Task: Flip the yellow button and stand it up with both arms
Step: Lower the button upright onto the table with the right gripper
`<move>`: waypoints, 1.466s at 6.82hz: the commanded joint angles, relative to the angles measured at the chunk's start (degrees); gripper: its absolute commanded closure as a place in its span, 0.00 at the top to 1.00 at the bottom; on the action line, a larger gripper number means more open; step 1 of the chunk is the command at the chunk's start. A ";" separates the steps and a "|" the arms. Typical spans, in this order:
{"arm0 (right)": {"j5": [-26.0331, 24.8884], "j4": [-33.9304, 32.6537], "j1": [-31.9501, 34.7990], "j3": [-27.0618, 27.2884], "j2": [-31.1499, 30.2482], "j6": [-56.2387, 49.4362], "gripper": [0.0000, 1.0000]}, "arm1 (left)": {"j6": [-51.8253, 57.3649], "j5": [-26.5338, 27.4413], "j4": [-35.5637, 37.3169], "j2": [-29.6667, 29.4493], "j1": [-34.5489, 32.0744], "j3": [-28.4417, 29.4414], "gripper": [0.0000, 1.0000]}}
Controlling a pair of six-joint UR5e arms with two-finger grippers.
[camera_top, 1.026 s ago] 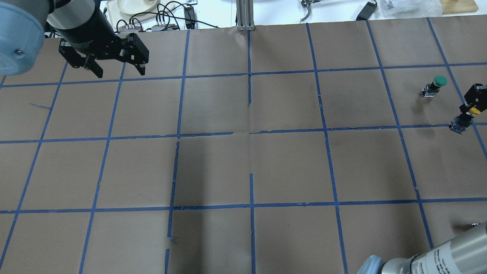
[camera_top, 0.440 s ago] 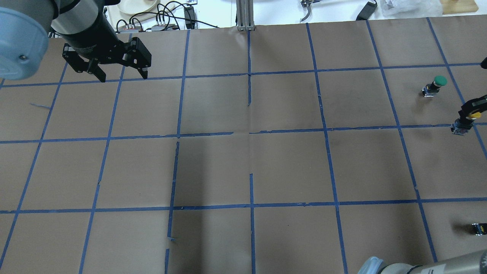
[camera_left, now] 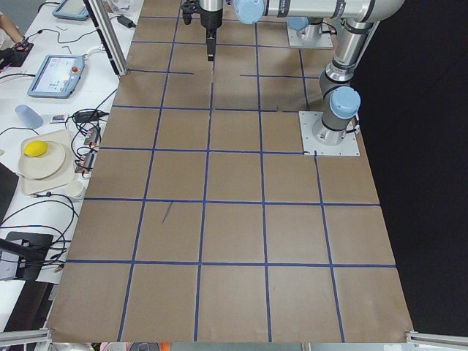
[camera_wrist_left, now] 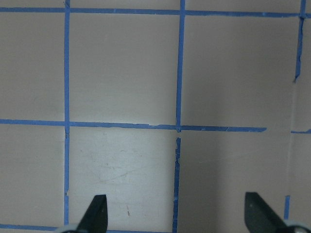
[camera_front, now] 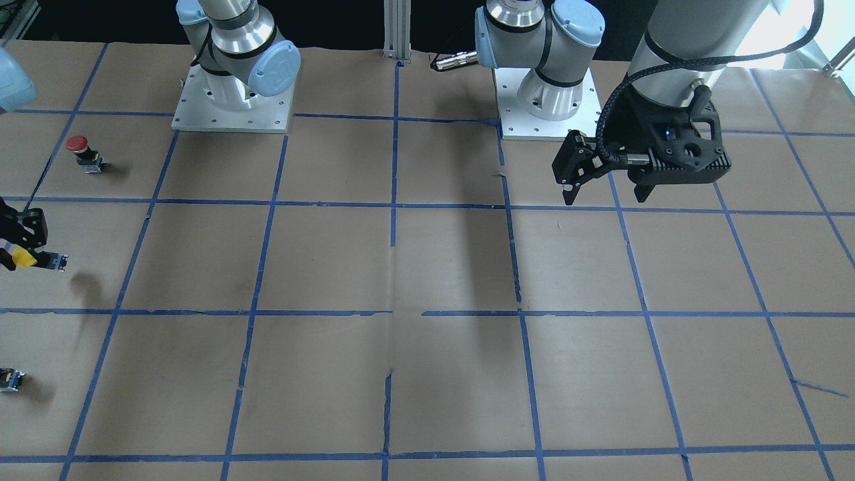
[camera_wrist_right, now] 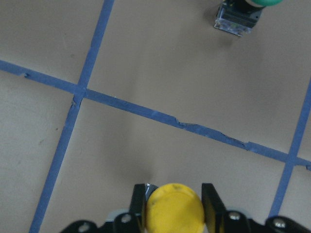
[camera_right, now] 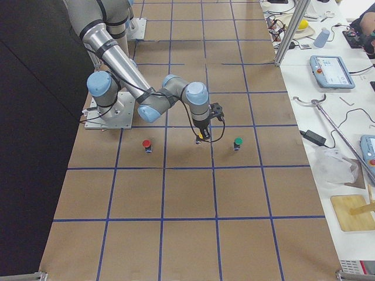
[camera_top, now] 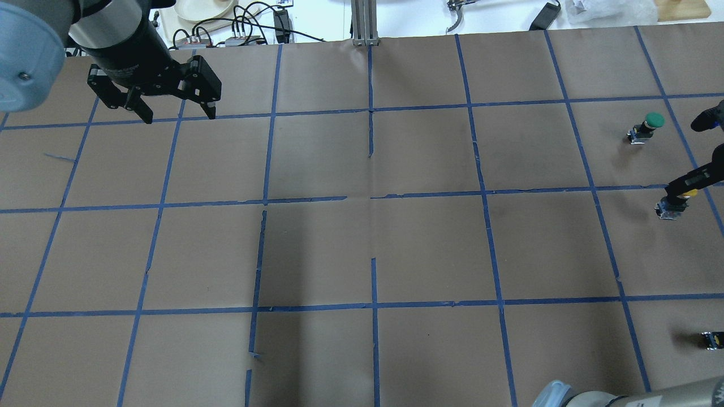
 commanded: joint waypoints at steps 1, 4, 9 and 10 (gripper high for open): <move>-0.21 -2.48 -0.38 1.24 0.17 -5.66 0.24 | -0.22 -0.31 -0.45 -0.17 0.03 0.14 1.00; -0.22 -2.48 -1.18 2.55 0.26 -6.39 0.26 | -0.22 -0.22 0.08 -0.17 0.03 -0.22 1.00; -0.83 -2.40 -1.26 2.65 0.43 -6.31 0.94 | -0.31 -0.22 1.13 -0.18 0.03 -0.56 1.00; -1.09 -1.26 -1.26 2.13 -0.26 -5.69 0.99 | -0.31 -0.22 1.04 -0.17 0.03 -0.39 1.00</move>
